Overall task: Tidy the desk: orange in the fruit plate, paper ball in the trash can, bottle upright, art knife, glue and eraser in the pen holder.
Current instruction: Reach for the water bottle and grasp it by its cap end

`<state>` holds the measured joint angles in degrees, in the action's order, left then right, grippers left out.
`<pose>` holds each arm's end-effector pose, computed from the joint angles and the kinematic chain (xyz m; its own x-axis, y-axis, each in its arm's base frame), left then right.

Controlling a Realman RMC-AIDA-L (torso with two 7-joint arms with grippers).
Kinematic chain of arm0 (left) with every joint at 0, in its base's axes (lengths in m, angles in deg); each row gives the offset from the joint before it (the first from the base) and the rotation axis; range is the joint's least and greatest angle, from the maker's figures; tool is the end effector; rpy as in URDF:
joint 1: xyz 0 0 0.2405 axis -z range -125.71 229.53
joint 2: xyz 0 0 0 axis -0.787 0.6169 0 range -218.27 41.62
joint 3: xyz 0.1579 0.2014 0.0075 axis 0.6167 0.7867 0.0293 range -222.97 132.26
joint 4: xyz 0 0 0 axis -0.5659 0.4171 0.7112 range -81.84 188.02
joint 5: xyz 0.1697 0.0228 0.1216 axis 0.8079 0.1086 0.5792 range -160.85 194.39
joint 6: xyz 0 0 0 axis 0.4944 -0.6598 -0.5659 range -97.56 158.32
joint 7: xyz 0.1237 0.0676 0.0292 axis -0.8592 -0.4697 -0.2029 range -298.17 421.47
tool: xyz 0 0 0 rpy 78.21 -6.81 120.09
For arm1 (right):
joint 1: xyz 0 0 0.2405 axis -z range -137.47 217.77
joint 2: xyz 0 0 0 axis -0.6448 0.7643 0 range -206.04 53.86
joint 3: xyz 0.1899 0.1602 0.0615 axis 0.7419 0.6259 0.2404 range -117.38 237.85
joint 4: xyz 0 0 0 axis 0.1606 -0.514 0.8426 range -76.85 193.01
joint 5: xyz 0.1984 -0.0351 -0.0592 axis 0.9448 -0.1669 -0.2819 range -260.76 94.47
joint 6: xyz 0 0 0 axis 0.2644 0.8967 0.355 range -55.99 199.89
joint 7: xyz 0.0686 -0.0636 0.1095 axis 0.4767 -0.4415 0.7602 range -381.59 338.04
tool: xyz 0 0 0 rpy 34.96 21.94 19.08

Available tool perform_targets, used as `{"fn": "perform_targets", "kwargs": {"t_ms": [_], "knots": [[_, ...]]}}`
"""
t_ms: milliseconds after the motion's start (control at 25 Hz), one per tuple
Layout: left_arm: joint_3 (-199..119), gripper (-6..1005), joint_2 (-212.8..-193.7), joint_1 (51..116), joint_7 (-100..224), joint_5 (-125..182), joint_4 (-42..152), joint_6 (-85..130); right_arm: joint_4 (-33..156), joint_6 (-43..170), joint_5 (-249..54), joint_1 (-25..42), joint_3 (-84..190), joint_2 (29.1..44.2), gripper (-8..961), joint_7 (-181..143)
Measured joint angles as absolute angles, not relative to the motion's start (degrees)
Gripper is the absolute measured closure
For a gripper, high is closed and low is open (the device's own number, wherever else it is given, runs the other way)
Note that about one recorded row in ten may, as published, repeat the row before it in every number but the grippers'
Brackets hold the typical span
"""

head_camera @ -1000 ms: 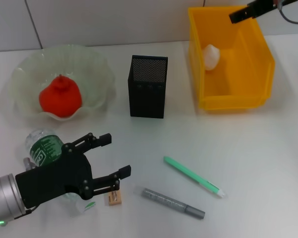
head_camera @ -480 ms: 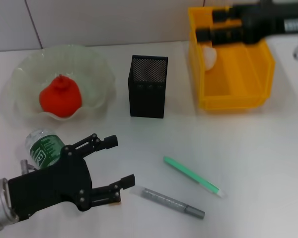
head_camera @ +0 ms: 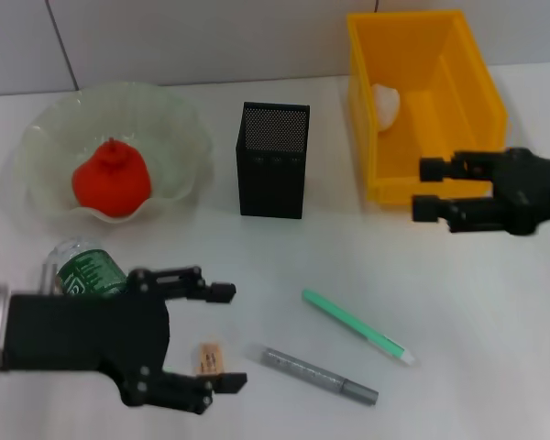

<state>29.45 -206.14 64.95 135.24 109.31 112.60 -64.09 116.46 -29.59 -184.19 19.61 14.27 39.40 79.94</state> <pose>-0.2242 0.2570 -0.0120 0.8695 0.0457 0.4918 0.0723 -0.9968 -0.0352 0.2461 0.3025 0.0776 0.7007 -0.4200 -0.5767 -0.5330 -0.8455 -0.0318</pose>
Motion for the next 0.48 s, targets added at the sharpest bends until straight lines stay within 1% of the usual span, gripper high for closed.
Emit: {"fn": "perform_targets", "kwargs": {"t_ms": [40,320,360,480], "knots": [[27.84,133,-205.84,67.23,144.16,116.53,122.94,-66.70,115.43,-30.06,-184.19,19.81,14.77,39.21,171,79.13],[24.17,134,-206.31,73.56,150.09,124.44,129.50,-74.34,109.38,-30.06,-184.83,20.92,17.00,38.93,171,74.99],[24.17,134,-206.31,73.56,150.09,124.44,129.50,-74.34,108.92,-30.10,-184.87,20.95,17.02,38.82,171,74.84],[24.29,134,-206.47,78.06,151.78,126.79,130.89,-78.61,107.95,-30.41,-184.92,21.03,17.03,38.67,171,74.35]]}}
